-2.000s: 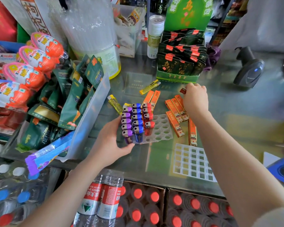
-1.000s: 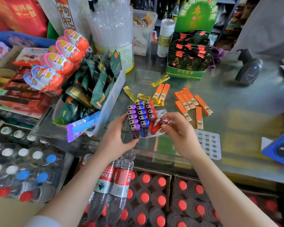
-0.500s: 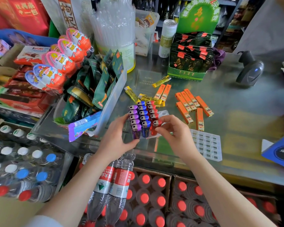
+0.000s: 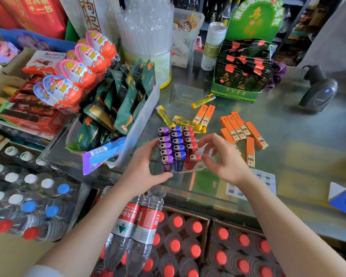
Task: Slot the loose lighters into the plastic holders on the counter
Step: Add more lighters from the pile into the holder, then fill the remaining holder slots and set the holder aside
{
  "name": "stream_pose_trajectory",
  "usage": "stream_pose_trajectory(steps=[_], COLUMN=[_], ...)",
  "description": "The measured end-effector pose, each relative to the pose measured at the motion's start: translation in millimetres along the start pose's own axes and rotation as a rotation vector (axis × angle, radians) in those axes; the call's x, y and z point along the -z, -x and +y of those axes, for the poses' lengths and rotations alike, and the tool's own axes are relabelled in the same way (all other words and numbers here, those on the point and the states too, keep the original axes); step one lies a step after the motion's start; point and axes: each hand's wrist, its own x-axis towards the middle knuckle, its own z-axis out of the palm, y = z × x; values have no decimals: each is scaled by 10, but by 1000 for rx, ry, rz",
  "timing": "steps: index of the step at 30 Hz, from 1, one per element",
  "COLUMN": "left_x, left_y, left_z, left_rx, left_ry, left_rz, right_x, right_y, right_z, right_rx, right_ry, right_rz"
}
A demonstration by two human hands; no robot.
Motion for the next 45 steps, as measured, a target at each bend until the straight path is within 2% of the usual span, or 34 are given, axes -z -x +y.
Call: stream_pose_trajectory(steps=[7,9,13,17,20,23,25,27,32,36,45], left_x=[-25,-18,-13,-10,-12,-9,-3,7,41,65,47], left_y=[-15,-12,-17,-31,-29,-19,-17,-11,-39,-60,-11], left_z=[-37,-40,-33,-61,-65,-47,-39,-29,3,41,-109], left_rx=[35,35,36,41,30,28,25,40,24,2,29], left_ry=[15,17,15,21,8,-7,-14,-4,-48,-121,-58], left_rz=[21,15,17,0,-8,-1,-5,2,-2,9,-17], right_x=[-14,-27,-63,-75,-19,79,115,117,72,77,46], right_y=[-642,-796,-969,-1032,-980,-798,-643,-521,-391,-372,-351], right_z=[68,77,56,12,-11,-26,-8,43,103,64,-64], right_rx=[-37,-59,-170,-186,-135,-151,-206,-244,-256,-179,-52], right_ry=[273,343,483,506,397,110,-82,-168,-140,-24,153], right_rz=[173,126,-80,-123,-31,105,98,48,15,-4,-17])
